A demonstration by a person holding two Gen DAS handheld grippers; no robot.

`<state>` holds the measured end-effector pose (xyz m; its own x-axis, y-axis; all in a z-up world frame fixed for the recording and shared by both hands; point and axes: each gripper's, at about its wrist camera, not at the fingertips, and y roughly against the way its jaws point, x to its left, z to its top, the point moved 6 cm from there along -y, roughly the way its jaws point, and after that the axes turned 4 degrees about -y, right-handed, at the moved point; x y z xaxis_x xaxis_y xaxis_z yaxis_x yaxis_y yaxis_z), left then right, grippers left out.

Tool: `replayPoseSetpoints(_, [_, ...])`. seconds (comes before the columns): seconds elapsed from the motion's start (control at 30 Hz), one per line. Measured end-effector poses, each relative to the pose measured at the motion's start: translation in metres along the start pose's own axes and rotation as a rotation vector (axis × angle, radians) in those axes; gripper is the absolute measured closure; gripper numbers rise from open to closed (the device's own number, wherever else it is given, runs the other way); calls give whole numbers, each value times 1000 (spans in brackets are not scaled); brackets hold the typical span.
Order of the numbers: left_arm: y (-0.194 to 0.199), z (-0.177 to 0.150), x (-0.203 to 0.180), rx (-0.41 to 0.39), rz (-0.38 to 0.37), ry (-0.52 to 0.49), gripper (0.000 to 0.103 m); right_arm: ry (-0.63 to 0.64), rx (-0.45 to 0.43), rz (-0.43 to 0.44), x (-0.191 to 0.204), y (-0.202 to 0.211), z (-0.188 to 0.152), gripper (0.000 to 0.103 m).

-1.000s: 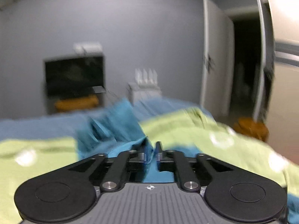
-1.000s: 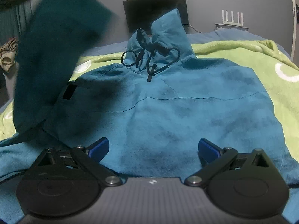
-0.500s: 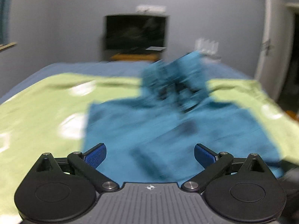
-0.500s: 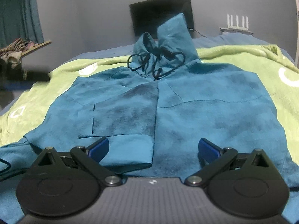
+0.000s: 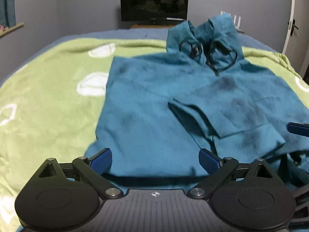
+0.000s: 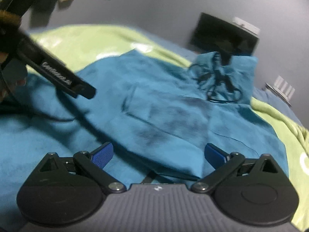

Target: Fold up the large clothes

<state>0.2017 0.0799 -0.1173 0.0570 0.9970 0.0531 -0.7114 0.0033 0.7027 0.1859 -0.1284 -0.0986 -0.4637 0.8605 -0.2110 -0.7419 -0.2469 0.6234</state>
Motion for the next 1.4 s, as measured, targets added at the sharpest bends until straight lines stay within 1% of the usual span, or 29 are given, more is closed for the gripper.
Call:
replayPoseSetpoints(0.07, [0,-4,1,2,-13,19,5,2,49,6,2,-12,0,11])
replayPoseSetpoints(0.13, [-7,-5,4,5,-27,44,5,0,105,5,3,-25,-1,23])
replayPoseSetpoints(0.2, [-9,-7,8,12,-36,66,5,-11,144,-21,0,-34,-3,47])
replayPoseSetpoints(0.23, [-10,-7,10,14,-42,78,5,-25,147,-24,-3,-36,-2,54])
replayPoseSetpoints(0.27, [-10,-8,11,15,-46,86,5,-49,138,-12,-5,-35,-2,69])
replayPoseSetpoints(0.3, [-10,-8,12,15,-50,92,5,-75,125,3,-9,-33,0,78])
replayPoseSetpoints(0.33, [-8,-8,13,13,-53,96,5,-96,107,11,-11,-32,1,81])
replayPoseSetpoints(0.37, [-8,-8,13,11,-54,99,5,-124,82,12,-16,-28,3,86])
replayPoseSetpoints(0.43, [-7,-9,14,9,-58,102,5,-195,36,21,-26,-19,6,87])
replayPoseSetpoints(0.5, [-7,-9,13,10,-58,102,5,-303,2,55,-40,-10,9,88])
replayPoseSetpoints(0.53, [-7,-9,14,15,-55,103,5,-353,-8,59,-47,-8,9,90])
replayPoseSetpoints(0.63, [-11,-11,15,32,-46,113,5,-520,-15,74,-72,-5,5,91])
replayPoseSetpoints(0.7, [-13,-12,16,44,-41,116,6,-570,0,77,-79,-6,0,91])
replayPoseSetpoints(0.77, [-16,-12,15,53,-33,108,6,-525,7,82,-71,-7,1,91])
replayPoseSetpoints(0.83, [-17,-13,14,58,-25,95,6,-428,20,68,-55,-10,6,90])
replayPoseSetpoints(0.93, [-18,-14,13,58,-20,86,5,-231,50,21,-28,-20,12,88])
replayPoseSetpoints(1.0, [-18,-14,14,56,-22,89,5,-114,55,-32,-13,-26,17,79])
replayPoseSetpoints(1.03, [-18,-14,14,56,-23,90,5,-76,54,-55,-8,-29,19,76])
replayPoseSetpoints(1.1, [-18,-15,14,57,-22,89,5,-16,46,-99,-2,-32,21,58])
replayPoseSetpoints(1.17, [-19,-15,13,60,-22,86,5,18,48,-106,2,-36,22,52])
replayPoseSetpoints(1.2, [-19,-15,13,61,-22,85,5,23,53,-101,1,-38,22,52])
replayPoseSetpoints(1.23, [-20,-15,13,62,-21,85,5,15,53,-90,0,-39,22,53])
replayPoseSetpoints(1.27, [-20,-15,13,62,-21,85,5,-2,41,-73,-3,-38,22,71])
replayPoseSetpoints(1.3, [-19,-15,13,62,-22,85,5,-36,30,-69,-8,-37,24,97])
replayPoseSetpoints(1.37, [-20,-15,13,62,-23,87,5,-133,-12,-78,-23,-29,27,98])
replayPoseSetpoints(1.4, [-20,-15,13,62,-25,88,5,-212,-45,-66,-34,-23,29,98])
